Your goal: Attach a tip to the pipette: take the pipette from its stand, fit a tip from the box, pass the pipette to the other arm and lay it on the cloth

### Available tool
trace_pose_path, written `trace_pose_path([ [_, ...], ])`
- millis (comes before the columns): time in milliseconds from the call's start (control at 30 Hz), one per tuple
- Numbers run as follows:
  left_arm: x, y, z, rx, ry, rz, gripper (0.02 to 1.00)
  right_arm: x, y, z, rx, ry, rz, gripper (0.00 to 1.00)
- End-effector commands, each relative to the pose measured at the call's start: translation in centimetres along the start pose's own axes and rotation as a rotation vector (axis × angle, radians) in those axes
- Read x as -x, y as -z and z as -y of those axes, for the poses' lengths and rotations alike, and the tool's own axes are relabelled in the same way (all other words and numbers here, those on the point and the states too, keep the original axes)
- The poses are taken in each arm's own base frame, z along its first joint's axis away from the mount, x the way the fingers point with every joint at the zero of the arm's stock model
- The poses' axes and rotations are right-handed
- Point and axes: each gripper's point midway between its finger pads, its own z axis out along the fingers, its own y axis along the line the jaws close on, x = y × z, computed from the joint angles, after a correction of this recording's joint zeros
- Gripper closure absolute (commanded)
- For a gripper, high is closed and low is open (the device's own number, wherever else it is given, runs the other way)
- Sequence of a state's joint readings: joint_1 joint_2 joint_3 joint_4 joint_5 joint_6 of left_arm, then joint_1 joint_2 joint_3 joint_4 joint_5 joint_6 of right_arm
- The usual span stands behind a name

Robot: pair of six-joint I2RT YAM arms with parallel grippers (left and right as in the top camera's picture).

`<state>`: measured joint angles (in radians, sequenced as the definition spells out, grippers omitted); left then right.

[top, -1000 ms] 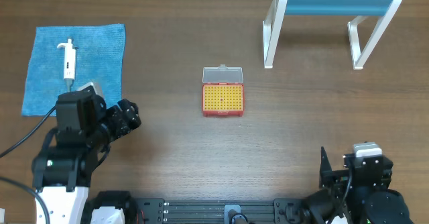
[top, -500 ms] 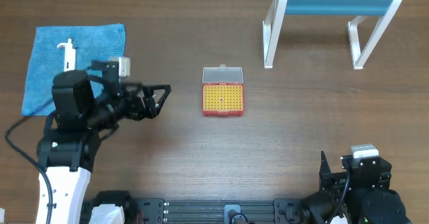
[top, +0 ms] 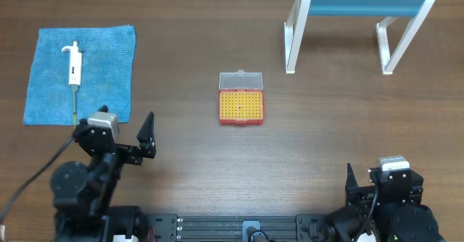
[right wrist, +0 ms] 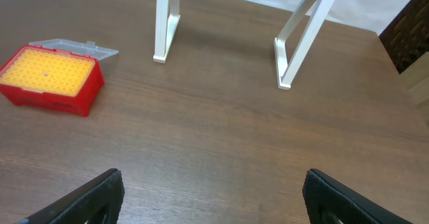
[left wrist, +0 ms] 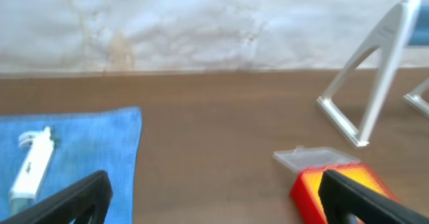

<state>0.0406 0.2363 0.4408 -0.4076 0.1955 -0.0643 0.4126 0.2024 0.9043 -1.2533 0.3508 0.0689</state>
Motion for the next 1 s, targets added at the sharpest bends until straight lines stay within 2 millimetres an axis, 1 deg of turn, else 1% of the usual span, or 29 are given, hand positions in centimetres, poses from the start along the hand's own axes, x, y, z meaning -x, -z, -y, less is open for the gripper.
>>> trace_pose_path([
  [33, -2.0, -1.7, -2.0, 0.072, 0.046, 0.146, 0.020, 0.0, 0.0, 0.3, -0.015, 0.000, 0.009, 0.134],
  [133, -1.6, -1.8, -2.3, 0.081, 0.032, 0.242, 0.020, 0.0, 0.0, 0.3, -0.015, 0.000, 0.009, 0.132],
  [233, -2.4, -1.8, -2.9, 0.113, 0.036, 0.253, 0.023, 0.0, 0.0, 0.3, -0.015, 0.000, 0.009, 0.134],
  [367, -4.6, -2.0, -3.6, 0.142, 0.045, 0.203, 0.020, 0.0, 0.0, 0.3, -0.015, 0.000, 0.009, 0.134],
  [500, -7.2, -2.7, -3.9, 0.150, 0.053, 0.140, 0.023, 0.0, 0.0, 0.3, -0.015, 0.000, 0.009, 0.134],
  [600, -7.2, -2.6, -4.3, 0.178, 0.035, 0.140, 0.023, 0.0, 0.0, 0.3, -0.015, 0.001, 0.009, 0.134],
  [1000, -7.1, -2.6, -4.3, 0.178, 0.036, 0.141, 0.020, 0.0, 0.0, 0.3, -0.015, 0.001, 0.009, 0.134],
])
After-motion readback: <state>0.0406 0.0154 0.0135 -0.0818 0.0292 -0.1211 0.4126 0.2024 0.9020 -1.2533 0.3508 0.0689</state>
